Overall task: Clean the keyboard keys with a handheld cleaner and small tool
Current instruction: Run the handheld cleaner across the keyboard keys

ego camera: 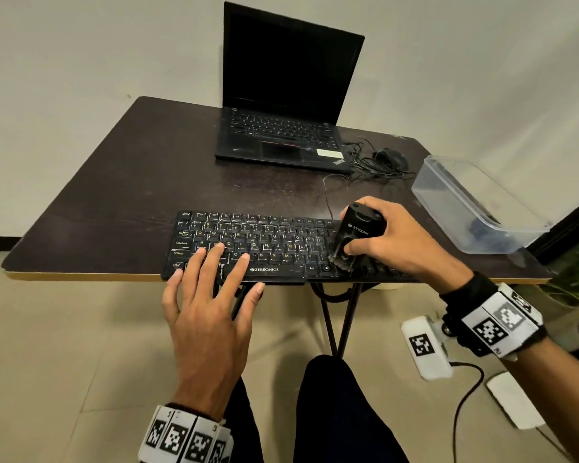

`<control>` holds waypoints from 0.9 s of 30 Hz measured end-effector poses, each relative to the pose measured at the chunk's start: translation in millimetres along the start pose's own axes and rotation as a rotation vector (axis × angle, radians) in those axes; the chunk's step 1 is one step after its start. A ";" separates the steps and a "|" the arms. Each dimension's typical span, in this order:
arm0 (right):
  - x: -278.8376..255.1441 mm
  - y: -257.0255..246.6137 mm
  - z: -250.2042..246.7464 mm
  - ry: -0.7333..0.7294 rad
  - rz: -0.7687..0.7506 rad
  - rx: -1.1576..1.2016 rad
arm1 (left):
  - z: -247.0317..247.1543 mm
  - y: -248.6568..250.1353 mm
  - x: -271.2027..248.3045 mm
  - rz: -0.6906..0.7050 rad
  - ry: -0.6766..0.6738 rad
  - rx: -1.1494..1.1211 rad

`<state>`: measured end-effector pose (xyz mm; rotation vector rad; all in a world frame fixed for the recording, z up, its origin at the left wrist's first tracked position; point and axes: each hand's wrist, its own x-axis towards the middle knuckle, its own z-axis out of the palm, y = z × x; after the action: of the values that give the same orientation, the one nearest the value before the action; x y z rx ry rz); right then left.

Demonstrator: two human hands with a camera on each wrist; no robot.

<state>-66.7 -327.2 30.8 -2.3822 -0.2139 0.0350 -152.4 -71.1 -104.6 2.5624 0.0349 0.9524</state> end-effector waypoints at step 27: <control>61.6 -44.7 -29.5 -0.442 -0.073 -0.504 | -1.8 -2.4 -1.1 -0.002 -0.029 -0.046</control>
<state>-9.8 -304.9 85.0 -2.8369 -0.5757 0.5322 -154.1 -68.4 -104.9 2.5330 0.0078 0.9044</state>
